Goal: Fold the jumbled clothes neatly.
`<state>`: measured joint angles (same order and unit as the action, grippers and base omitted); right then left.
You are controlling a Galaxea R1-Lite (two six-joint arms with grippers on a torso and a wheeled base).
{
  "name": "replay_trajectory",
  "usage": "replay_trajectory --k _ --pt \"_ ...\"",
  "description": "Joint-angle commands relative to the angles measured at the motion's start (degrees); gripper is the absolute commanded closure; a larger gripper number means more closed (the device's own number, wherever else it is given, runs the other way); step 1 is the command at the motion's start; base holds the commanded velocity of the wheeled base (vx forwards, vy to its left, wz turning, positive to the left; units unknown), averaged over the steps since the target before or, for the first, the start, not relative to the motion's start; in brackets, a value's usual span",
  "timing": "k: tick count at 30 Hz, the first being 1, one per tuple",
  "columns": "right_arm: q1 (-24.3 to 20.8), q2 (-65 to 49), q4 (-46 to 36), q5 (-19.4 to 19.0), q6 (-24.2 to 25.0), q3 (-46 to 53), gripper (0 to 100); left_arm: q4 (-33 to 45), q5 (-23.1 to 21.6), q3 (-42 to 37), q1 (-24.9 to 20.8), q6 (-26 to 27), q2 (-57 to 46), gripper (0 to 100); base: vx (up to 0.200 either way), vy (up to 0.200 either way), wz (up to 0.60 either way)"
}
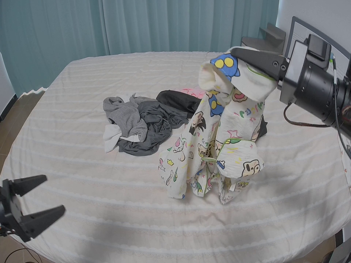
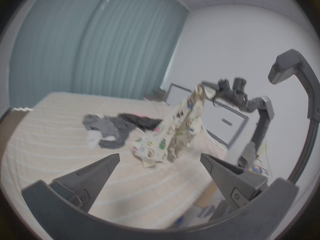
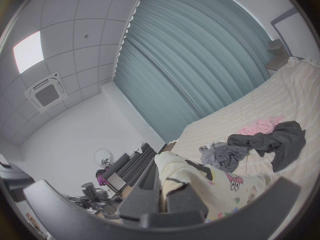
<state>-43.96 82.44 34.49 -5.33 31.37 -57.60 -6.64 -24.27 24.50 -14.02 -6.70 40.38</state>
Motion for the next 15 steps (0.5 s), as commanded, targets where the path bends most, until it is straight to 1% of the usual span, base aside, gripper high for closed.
replay_trajectory --k 1,3,4,5,6,9,15 --pt "-6.2 1.0 -5.7 -0.1 -3.7 -9.4 100 -2.8 -3.1 -0.5 -12.8 1.4 19.7 0 0.000 0.000 0.00" --pt "-7.7 1.1 -6.9 0.0 -3.9 -11.0 100 -3.5 -3.1 -1.7 -15.7 1.7 22.7 0 0.000 0.000 0.00" --pt "-7.7 1.1 -6.9 0.0 -3.9 -11.0 100 -3.5 -3.1 -1.7 -15.7 1.7 22.7 0 0.000 0.000 0.00" --pt "-9.0 1.4 -8.6 0.6 -3.9 -12.5 100 -4.2 -3.1 -2.6 -17.4 2.7 24.8 0 0.000 0.000 0.00" --pt "-9.5 1.8 -9.6 1.3 -4.0 -13.3 100 -4.5 -3.0 -3.1 -17.9 3.5 25.7 0 0.000 0.000 0.00" --pt "-10.5 2.3 -10.1 2.9 -4.5 -14.1 100 -6.0 -3.0 -3.9 -18.6 4.3 27.3 0 0.000 0.000 0.00" --pt "-10.9 3.1 -10.2 3.1 -4.6 -15.6 100 -8.6 -2.7 -4.6 -19.6 4.2 30.8 0 0.000 0.000 0.00"
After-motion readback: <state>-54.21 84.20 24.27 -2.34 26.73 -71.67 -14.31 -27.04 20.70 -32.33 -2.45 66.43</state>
